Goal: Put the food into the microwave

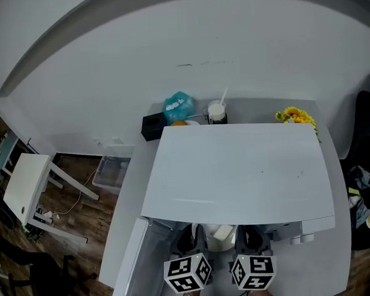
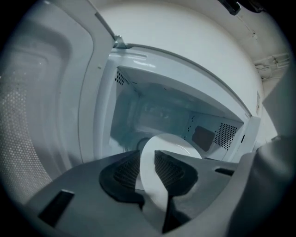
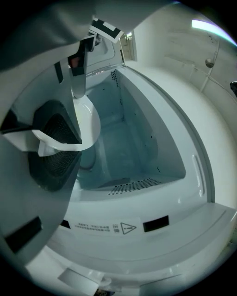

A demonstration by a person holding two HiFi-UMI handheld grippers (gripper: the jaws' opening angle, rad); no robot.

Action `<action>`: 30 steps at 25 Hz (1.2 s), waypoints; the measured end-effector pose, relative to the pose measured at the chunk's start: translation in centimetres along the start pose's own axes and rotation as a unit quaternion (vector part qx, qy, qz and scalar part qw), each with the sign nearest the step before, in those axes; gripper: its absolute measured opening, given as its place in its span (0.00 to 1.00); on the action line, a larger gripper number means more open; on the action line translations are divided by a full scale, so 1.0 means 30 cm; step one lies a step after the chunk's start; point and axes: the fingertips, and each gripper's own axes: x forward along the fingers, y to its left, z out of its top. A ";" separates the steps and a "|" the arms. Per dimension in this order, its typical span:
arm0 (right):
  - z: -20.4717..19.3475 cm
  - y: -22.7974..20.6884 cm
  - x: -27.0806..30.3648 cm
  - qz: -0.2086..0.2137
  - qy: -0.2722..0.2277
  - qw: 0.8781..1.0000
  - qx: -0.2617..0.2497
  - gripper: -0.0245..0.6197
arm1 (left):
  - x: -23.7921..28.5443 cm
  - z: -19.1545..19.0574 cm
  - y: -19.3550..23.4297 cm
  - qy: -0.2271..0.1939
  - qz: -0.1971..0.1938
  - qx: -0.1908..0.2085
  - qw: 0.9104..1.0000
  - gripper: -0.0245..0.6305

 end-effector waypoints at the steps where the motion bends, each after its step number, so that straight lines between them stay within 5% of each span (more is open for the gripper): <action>1: -0.002 0.001 0.009 -0.002 -0.002 1.000 0.003 0.13 | 0.007 -0.002 0.006 -0.002 -0.003 0.001 1.000 0.19; 8: 0.015 0.005 0.073 -0.019 -0.023 1.000 0.001 0.13 | 0.068 -0.010 0.034 -0.002 0.006 0.039 0.999 0.19; 30: -0.003 -0.057 0.155 -0.078 -0.011 0.997 0.020 0.13 | 0.181 -0.011 0.024 -0.013 -0.003 0.047 0.999 0.19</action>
